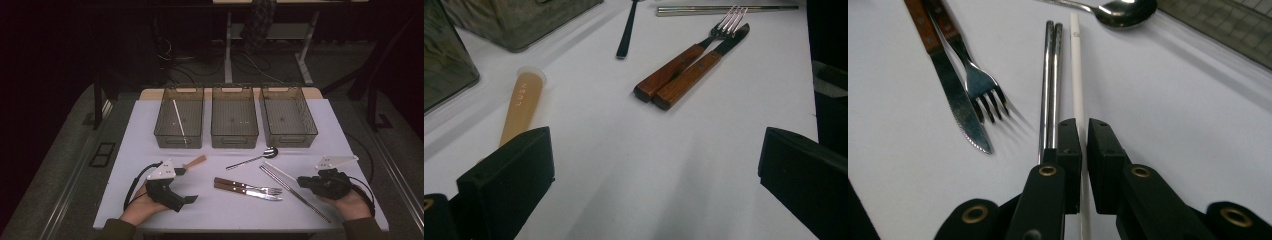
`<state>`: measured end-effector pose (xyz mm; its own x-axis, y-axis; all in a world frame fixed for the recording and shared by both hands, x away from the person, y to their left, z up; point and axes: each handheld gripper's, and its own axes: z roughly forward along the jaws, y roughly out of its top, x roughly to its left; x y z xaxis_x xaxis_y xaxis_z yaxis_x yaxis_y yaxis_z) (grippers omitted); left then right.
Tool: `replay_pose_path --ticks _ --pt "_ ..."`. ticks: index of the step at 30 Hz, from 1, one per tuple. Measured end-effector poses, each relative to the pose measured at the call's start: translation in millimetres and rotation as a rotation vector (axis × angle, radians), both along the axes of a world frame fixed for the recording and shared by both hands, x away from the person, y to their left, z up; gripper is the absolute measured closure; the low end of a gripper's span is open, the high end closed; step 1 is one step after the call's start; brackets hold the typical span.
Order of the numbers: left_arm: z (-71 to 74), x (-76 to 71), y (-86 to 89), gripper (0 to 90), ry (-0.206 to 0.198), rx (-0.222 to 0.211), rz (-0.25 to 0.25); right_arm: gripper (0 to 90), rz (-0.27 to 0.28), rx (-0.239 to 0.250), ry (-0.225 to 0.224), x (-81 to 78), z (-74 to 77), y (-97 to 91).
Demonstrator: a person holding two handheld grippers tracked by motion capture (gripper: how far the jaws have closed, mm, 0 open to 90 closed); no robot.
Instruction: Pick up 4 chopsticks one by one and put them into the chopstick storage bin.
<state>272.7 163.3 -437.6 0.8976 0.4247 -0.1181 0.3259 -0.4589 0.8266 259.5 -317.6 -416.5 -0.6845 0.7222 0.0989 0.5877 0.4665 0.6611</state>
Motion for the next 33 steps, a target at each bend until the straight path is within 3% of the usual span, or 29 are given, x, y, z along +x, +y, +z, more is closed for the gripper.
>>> replay_pose_path --ticks 18,33 --pt "-0.4 0.2 -0.2 0.0 0.001 0.001 -0.002 84.1 0.021 0.085 -0.038 6.5 16.2 7.8" --pt "-0.8 0.5 -0.2 0.0 0.005 -0.004 0.001 84.1 0.032 0.114 -0.067 20.9 28.3 27.0"
